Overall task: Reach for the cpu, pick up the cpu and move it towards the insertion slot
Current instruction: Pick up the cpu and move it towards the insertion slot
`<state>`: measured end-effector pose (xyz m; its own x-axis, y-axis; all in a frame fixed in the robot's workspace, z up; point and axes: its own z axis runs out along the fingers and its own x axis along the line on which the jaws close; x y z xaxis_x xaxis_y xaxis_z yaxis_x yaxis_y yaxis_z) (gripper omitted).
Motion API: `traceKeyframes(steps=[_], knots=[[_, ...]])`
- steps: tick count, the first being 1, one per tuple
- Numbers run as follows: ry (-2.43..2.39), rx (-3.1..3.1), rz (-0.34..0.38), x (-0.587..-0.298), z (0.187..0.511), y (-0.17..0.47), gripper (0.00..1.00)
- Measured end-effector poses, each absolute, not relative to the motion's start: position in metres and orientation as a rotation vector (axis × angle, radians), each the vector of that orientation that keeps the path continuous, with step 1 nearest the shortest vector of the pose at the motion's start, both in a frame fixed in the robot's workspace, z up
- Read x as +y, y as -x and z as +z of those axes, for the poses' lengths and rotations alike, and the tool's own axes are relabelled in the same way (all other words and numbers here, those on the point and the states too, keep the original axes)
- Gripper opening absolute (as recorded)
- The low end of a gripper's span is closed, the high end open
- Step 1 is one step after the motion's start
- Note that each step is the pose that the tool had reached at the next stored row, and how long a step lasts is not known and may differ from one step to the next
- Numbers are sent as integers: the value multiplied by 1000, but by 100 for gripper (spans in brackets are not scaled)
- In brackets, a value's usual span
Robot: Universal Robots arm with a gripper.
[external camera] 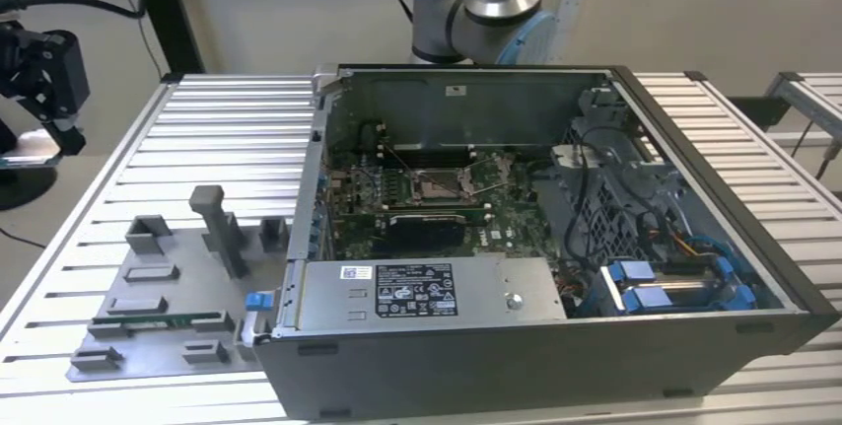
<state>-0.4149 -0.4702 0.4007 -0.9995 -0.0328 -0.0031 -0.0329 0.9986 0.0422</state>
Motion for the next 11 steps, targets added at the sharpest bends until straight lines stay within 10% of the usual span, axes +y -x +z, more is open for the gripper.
traceKeyframes(steps=[11], knots=[[51, 3138, 66, -470, 401, 393, 0]])
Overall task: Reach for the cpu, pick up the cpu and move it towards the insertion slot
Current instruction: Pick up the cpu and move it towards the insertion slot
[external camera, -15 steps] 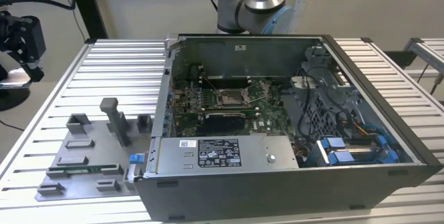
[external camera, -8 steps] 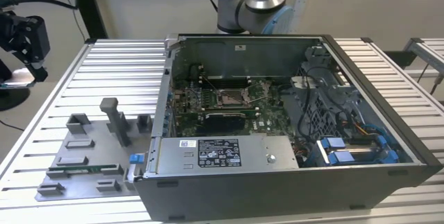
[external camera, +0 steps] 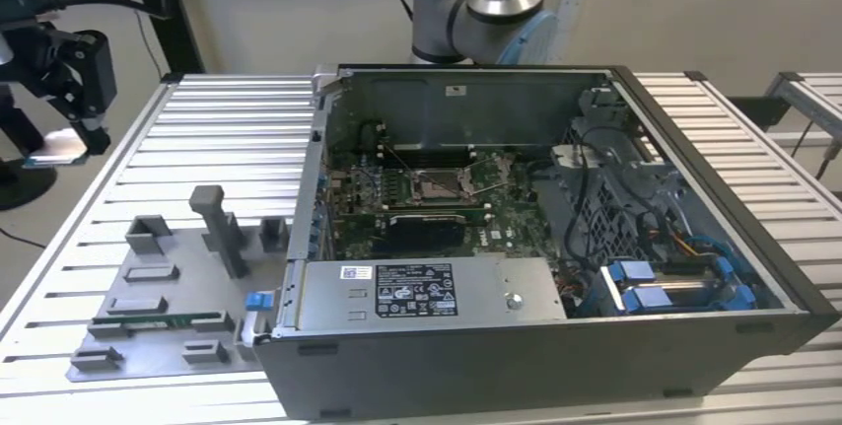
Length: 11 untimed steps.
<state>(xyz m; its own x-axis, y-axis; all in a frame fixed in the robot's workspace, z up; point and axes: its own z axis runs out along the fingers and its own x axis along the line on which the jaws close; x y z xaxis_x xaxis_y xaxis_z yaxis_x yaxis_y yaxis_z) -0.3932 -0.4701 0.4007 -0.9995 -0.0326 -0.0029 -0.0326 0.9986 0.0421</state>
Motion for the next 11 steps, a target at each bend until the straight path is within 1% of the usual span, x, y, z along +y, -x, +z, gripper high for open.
traceKeyframes(steps=[11], knots=[[51, 3139, 66, -470, 401, 374, 0]])
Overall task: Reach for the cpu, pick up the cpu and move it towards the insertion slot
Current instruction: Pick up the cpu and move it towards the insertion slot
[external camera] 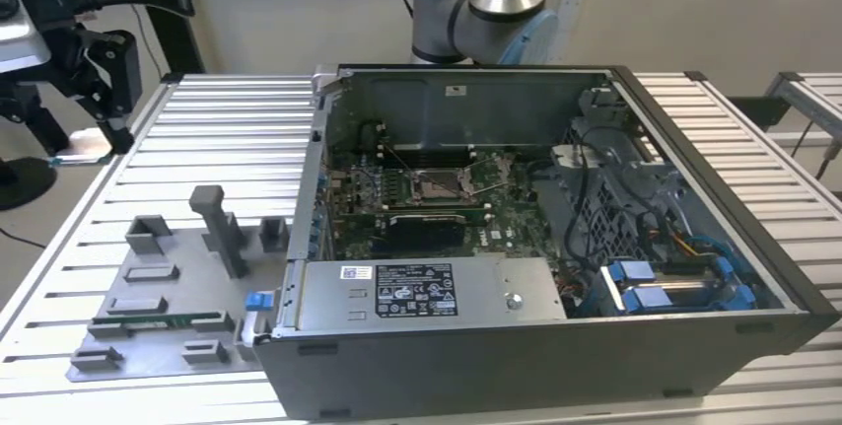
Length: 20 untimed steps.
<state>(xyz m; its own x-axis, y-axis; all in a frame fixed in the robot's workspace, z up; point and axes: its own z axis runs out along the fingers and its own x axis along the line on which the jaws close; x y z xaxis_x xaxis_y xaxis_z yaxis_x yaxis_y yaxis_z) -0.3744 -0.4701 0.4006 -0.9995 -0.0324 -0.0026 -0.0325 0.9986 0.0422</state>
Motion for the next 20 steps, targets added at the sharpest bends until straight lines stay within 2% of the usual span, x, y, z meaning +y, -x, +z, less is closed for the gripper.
traceKeyframes(steps=[20], knots=[[51, 3139, 66, -470, 401, 370, 0]])
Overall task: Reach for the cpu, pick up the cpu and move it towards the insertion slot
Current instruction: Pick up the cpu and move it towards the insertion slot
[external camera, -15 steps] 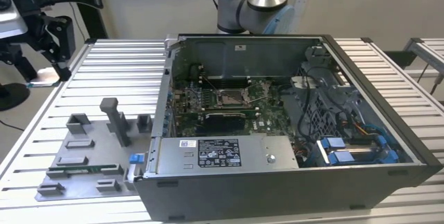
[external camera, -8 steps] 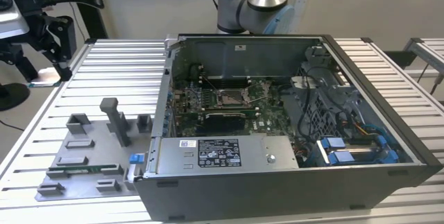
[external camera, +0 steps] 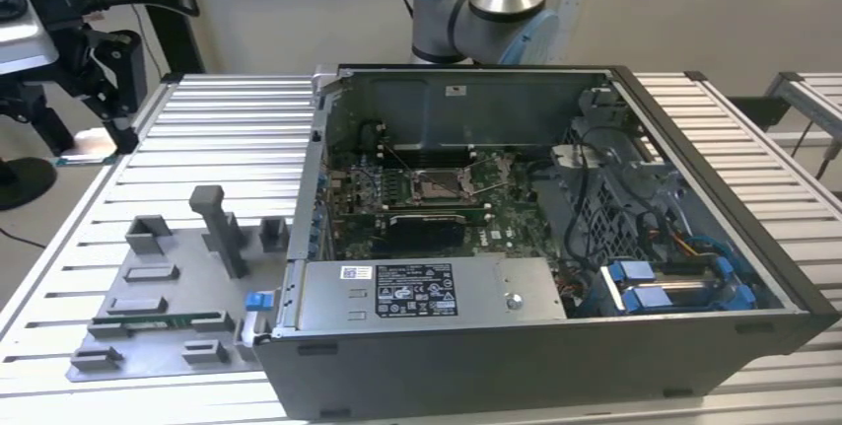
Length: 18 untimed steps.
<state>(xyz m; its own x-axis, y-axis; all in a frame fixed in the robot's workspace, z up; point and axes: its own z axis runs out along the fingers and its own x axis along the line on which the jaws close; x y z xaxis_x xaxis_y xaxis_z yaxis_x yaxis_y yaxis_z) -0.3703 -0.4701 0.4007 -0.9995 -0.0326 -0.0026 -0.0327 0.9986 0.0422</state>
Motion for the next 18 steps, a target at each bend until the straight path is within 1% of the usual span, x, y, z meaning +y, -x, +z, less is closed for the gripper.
traceKeyframes(steps=[9, 18], knots=[[51, 3139, 66, -470, 401, 366, 0], [51, 3139, 66, -470, 401, 345, 0]])
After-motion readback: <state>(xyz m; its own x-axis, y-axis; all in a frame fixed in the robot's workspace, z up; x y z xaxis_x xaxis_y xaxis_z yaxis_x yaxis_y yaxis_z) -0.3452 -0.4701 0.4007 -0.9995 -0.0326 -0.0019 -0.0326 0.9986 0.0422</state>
